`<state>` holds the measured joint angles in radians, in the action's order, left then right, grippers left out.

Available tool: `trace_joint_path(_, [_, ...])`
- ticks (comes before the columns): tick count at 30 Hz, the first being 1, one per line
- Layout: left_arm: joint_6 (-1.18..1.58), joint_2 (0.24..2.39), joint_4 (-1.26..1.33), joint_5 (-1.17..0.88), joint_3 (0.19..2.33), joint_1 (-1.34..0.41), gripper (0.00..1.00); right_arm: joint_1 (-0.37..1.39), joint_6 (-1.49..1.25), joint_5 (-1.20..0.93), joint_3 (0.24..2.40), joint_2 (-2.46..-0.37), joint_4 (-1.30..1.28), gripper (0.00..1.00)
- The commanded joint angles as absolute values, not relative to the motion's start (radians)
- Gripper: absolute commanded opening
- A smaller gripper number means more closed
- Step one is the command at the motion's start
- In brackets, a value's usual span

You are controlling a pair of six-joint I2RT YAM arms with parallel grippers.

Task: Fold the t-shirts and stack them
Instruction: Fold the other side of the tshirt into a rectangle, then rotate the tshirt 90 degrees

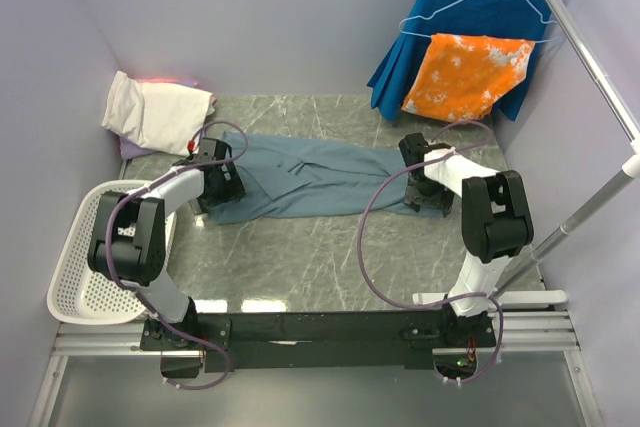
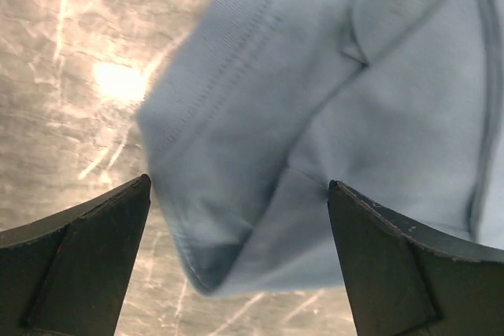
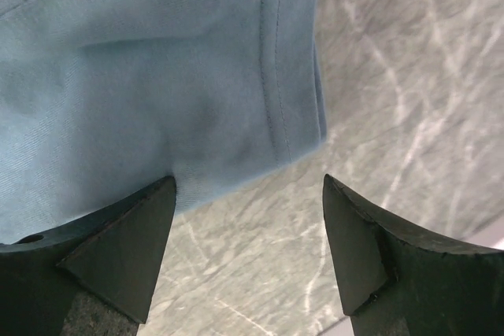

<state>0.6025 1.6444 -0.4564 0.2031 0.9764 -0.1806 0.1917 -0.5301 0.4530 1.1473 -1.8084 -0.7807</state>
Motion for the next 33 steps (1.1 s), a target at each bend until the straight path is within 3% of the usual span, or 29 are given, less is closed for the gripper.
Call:
trace_joint_path(1, [0.577, 1.683, -0.469, 0.268, 0.982, -0.176, 1.0, 0.202, -0.505, 0.58, 1.144, -1.898, -0.934, 0.82])
trace_joint_path(7, [0.574, 1.684, -0.46, 0.258, 0.986, -0.175, 0.99, 0.212, -0.517, 0.574, 1.118, -1.879, -0.957, 0.82])
trace_joint_path(14, [0.554, 1.56, -0.382, 0.081, 0.947, -0.183, 1.0, 0.271, -0.528, 0.571, 1.126, -1.92, -0.982, 0.83])
trace_joint_path(22, [0.58, 1.752, -0.528, 0.365, 1.051, -0.166, 0.99, 0.342, -0.558, 0.575, 1.083, -1.908, -1.02, 0.84])
trace_joint_path(33, [0.597, 1.705, -0.468, 0.311, 1.043, -0.074, 0.99, 0.626, -0.6, 0.53, 1.101, -1.853, -1.077, 0.87])
